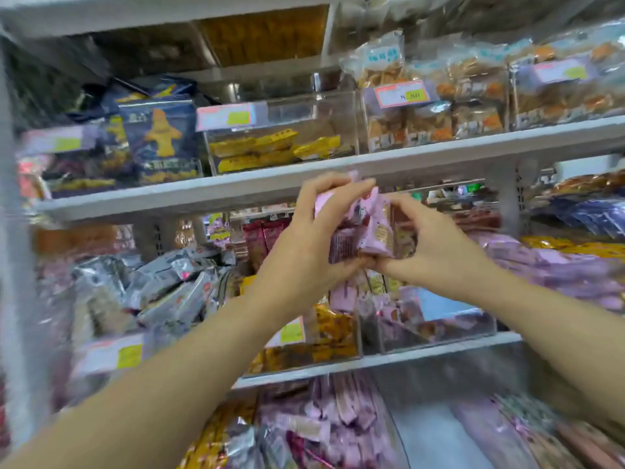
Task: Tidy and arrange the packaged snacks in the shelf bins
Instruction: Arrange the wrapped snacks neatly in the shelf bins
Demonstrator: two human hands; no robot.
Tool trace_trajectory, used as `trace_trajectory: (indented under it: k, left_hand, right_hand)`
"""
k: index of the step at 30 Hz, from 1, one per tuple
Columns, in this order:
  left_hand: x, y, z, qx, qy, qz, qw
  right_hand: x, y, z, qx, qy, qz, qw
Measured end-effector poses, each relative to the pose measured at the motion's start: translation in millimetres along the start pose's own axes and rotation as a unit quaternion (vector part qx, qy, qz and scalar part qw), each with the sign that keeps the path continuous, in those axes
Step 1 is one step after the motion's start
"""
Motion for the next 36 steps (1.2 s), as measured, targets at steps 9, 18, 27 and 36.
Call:
trace_trajectory:
  k: [9,18,27,36]
  left_hand:
    - [103,17,-49,-0.065,-0.11,0.016,0.992]
    - [220,-78,-28,-0.046,-0.044,0.287,0.956]
    - [228,-111,9,-0.039,0.019,0.24,0.97]
    - [255,-153,18,0.035,0.052,0.283,0.957]
  right_hand:
    - [91,-65,0,-0.04,-0.067,0.082,0.994]
    - [185,-132,-94,-0.031,-0.229,0.149,0.961]
    - [196,-162,-167,0.018,-0.31,0.146,0.939]
    - [205,-163,-187,0.139,-0.301,0.195,0.923]
Point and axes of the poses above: each hand's wrist, its own x-axis away from the middle knuckle, its own y-axis out of the back of the hand, z = x × y, the point moved 9 cm from there along -x, towards the middle knuckle, and after that the axes turned 8 degrees about -x, right-handed, at the moved point
